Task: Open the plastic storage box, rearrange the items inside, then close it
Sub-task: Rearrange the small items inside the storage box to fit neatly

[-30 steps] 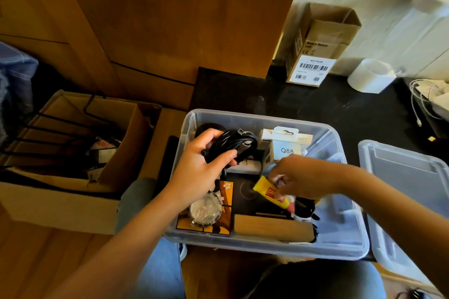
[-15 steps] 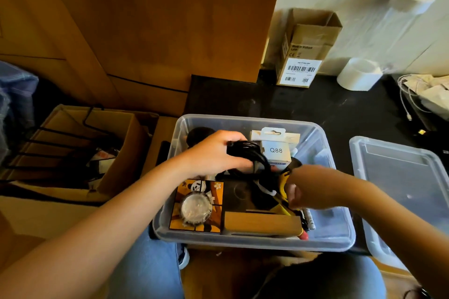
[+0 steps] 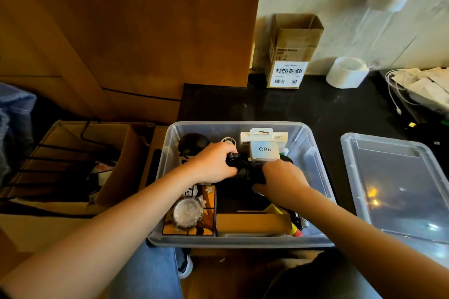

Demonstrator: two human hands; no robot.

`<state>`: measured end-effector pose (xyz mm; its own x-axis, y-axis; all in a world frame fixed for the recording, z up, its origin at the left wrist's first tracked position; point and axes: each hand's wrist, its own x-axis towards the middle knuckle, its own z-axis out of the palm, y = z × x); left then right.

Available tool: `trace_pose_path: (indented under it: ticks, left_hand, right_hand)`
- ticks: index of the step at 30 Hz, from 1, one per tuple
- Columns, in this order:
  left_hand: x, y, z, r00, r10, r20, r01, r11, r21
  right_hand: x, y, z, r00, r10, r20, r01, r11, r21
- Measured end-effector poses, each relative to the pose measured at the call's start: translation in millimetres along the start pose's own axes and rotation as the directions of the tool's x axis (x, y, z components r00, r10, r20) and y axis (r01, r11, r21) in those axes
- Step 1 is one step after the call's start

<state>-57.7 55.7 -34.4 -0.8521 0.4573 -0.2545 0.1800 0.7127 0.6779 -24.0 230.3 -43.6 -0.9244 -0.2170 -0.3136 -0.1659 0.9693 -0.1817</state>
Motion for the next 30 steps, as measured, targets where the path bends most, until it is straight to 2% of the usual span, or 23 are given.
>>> trace_pose_path:
  ticks: [2,5,8,11,16,20,25,28,30]
  left_hand:
    - [-1,0,1,0.999,-0.01,-0.033,0.011,1.0,0.027]
    - [-1,-1,0,0.999,-0.024,-0.029,0.025,1.0,0.018]
    - [0,0,-2,0.993,-0.016,0.117,0.018,1.0,-0.02]
    - [2,5,-1,0.959,-0.009,0.283,0.008,1.0,0.007]
    - [9,10,-5,0.926,-0.024,0.376,-0.018,0.994,0.108]
    - [7,5,-1,0.971,-0.033,0.238,-0.037,0.957,0.287]
    - [0,7,7,0.995,0.105,0.001,-0.085,0.801,0.592]
    - [1,10,5,0.988,0.151,-0.03,-0.095,0.752,0.653]
    - [3,11,6,0.991,0.135,-0.008,-0.101,0.775,0.624]
  right_hand:
    - [-2,-1,0,1.0,-0.007,-0.02,0.007,1.0,0.015]
    - [-11,5,-8,0.997,-0.061,0.054,0.059,0.998,0.026]
    - [-21,13,-14,0.987,-0.082,0.136,0.088,0.995,-0.037]
    - [-28,20,-15,0.986,-0.075,0.148,0.089,0.992,-0.09]
    - [-28,21,-11,0.99,-0.055,0.133,0.067,0.994,-0.09]
    - [-25,19,-5,0.992,-0.036,0.123,0.048,0.994,-0.094]
    - [-24,21,-2,0.993,-0.018,0.114,0.026,0.997,-0.07]
    - [-24,22,-2,0.992,-0.02,0.127,0.024,0.999,-0.032]
    - [-25,22,-2,0.989,-0.029,0.146,0.028,1.0,0.008]
